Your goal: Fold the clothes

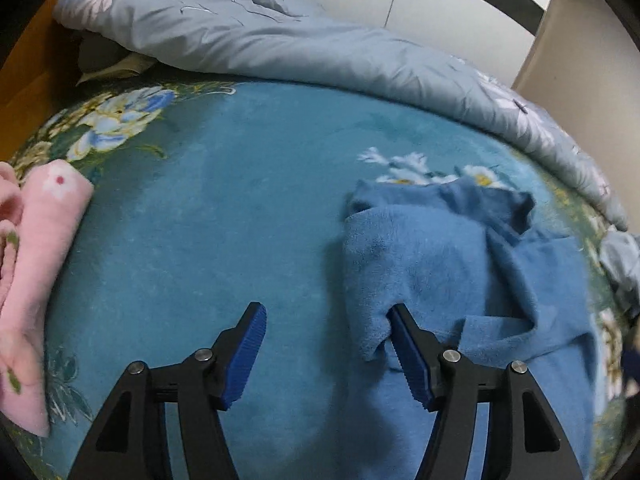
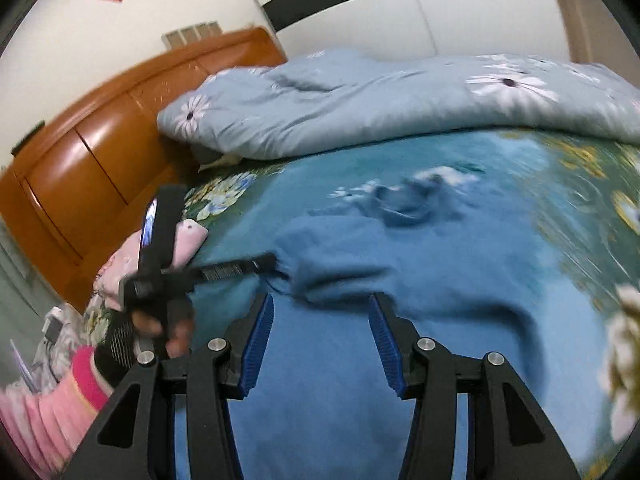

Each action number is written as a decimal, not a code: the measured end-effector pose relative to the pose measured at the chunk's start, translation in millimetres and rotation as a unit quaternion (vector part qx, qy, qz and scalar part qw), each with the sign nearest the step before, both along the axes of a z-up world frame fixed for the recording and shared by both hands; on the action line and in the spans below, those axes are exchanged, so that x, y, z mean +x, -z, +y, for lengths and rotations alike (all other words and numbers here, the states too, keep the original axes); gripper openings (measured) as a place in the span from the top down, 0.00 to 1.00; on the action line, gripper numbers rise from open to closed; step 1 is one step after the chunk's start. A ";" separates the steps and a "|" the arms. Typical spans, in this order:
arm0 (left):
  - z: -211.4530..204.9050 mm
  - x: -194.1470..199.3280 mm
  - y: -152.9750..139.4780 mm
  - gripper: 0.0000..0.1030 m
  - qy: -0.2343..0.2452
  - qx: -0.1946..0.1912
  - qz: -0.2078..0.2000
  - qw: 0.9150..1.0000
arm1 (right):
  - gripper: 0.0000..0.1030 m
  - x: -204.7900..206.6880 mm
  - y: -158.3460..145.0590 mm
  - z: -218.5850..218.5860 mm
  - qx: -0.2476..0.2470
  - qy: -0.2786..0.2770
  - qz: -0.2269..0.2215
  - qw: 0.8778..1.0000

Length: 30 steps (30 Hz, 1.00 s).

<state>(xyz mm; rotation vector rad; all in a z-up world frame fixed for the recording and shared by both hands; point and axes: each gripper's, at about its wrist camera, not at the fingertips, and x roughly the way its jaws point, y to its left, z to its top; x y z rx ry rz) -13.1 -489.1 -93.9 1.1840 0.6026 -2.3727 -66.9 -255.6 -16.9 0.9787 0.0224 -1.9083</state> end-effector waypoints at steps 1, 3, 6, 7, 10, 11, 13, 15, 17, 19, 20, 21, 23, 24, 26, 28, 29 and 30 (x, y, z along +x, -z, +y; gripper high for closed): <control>0.1 3.1 2.4 0.35 0.001 0.001 0.007 1.000 | 0.51 -3.6 2.1 -11.9 0.007 0.002 -0.006 1.000; 1.5 9.4 7.4 0.35 0.007 -0.004 0.020 1.000 | 0.51 -14.0 9.7 -34.9 0.025 0.016 -0.029 0.999; 9.5 18.1 14.8 0.35 0.017 -0.016 0.039 0.999 | 0.51 -26.2 20.7 -65.4 0.054 0.033 -0.058 0.996; 11.6 20.7 15.7 0.35 0.021 -0.018 0.045 0.999 | 0.51 -28.3 23.3 -74.8 0.073 0.039 -0.054 0.995; 11.3 24.4 13.2 0.34 0.023 -0.014 0.057 0.998 | 0.51 -31.1 35.4 -97.0 0.141 0.056 -0.039 0.988; 10.1 24.5 12.7 0.34 0.023 -0.011 0.059 0.998 | 0.51 -32.3 38.4 -97.1 0.153 0.058 -0.041 0.986; 7.1 25.5 13.5 0.34 0.021 -0.001 0.064 0.998 | 0.56 -35.1 42.7 -94.0 0.168 0.065 -0.047 0.983; 4.0 27.0 14.6 0.35 0.018 0.009 0.071 0.997 | 0.97 -40.3 42.2 -82.8 0.180 0.068 -0.046 0.980; 1.9 28.0 15.0 0.35 0.016 0.015 0.075 0.997 | 0.97 -48.8 33.2 -68.5 0.187 0.073 -0.037 0.979; 1.3 28.7 15.5 0.35 0.014 0.018 0.078 0.997 | 0.98 -58.5 17.0 -53.8 0.190 0.080 -0.010 0.978; 1.0 28.8 15.5 0.35 0.012 0.019 0.079 0.997 | 0.98 -63.6 7.7 -46.1 0.192 0.087 0.007 0.977; 0.8 28.9 15.6 0.35 0.011 0.020 0.080 0.997 | 0.98 -69.6 -1.3 -39.3 0.195 0.095 0.023 0.976; 0.5 29.4 16.0 0.35 0.010 0.022 0.081 0.996 | 0.98 -83.3 -16.1 -27.1 0.203 0.110 0.053 0.971; 0.4 29.9 16.2 0.35 0.010 0.023 0.083 0.996 | 0.98 -90.8 -18.2 -22.4 0.214 0.118 0.068 0.967; -0.2 30.9 16.7 0.35 0.009 0.026 0.087 0.996 | 0.98 -109.2 -11.0 -10.1 0.226 0.123 0.072 0.964; -2.2 32.3 17.3 0.35 0.008 0.033 0.093 0.995 | 0.98 -127.4 2.7 7.7 0.229 0.145 0.060 0.961; -2.9 32.7 17.6 0.35 0.008 0.036 0.095 0.995 | 0.98 -136.5 10.7 18.4 0.239 0.171 0.053 0.954; -3.4 33.0 17.9 0.35 0.007 0.038 0.096 0.995 | 0.98 -143.1 16.4 29.5 0.238 0.190 0.041 0.952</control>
